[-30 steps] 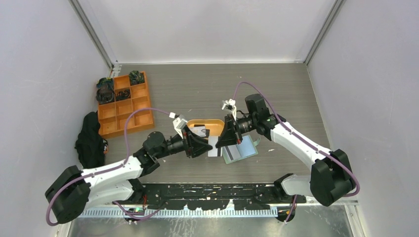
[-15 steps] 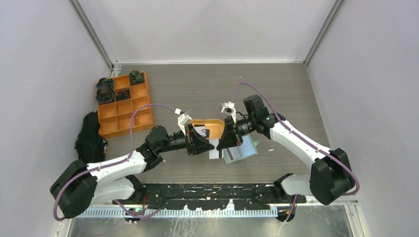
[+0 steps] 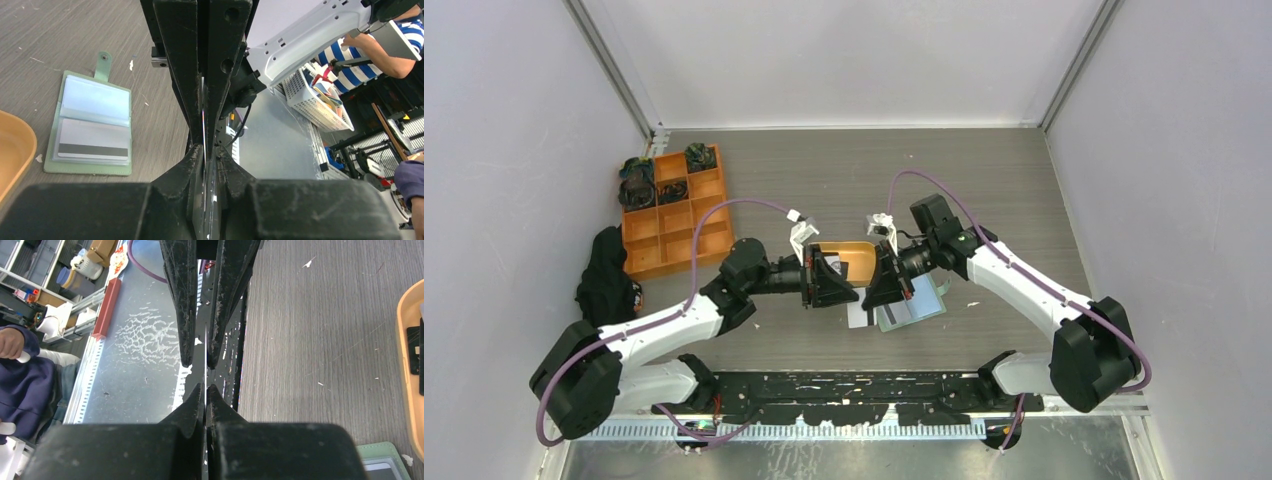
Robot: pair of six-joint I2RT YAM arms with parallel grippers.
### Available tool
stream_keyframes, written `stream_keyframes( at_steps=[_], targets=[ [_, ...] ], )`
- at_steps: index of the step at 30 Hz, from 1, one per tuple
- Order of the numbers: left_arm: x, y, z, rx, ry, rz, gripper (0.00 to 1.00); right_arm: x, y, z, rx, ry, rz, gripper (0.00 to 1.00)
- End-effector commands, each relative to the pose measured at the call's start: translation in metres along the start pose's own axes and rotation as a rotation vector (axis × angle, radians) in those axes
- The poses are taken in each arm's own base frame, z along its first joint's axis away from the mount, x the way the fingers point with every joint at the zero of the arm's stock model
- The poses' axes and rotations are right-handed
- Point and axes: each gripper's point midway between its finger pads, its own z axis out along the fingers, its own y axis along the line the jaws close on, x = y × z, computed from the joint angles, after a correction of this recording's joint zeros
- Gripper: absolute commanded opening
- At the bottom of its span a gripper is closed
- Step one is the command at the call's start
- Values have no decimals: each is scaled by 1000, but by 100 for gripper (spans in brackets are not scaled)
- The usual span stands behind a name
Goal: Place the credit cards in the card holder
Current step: Pick up the credit card from the storage box, then move the storage box to the center of the board.
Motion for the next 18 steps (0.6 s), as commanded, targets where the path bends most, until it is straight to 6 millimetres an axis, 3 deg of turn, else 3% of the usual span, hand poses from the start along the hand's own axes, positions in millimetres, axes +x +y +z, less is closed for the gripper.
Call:
stream_keyframes(
  at_steps=[1, 8, 10, 13, 14, 16, 18],
  targets=[
    [-4, -14, 0, 62, 35, 41, 16, -15, 2, -1, 0, -11, -76, 2],
    [0, -9, 3, 53, 52, 24, 15, -14, 2, -1, 2, -10, -74, 2],
    [-1, -7, 3, 45, 49, 19, 3, -14, 1, -1, 5, -9, -71, 2],
    [-3, -3, 3, 17, 29, 14, 0, -13, -1, -1, 10, -6, -69, 2],
    [-4, -1, 2, 0, 15, 14, 0, -13, -2, -1, 17, -4, -69, 6],
    [-9, 3, -2, -45, -38, 23, 0, -11, -10, -5, 70, 13, -98, 30],
    [-9, 12, -10, -111, -102, -13, 0, -10, -20, -23, 165, 55, -165, 56]
  ],
)
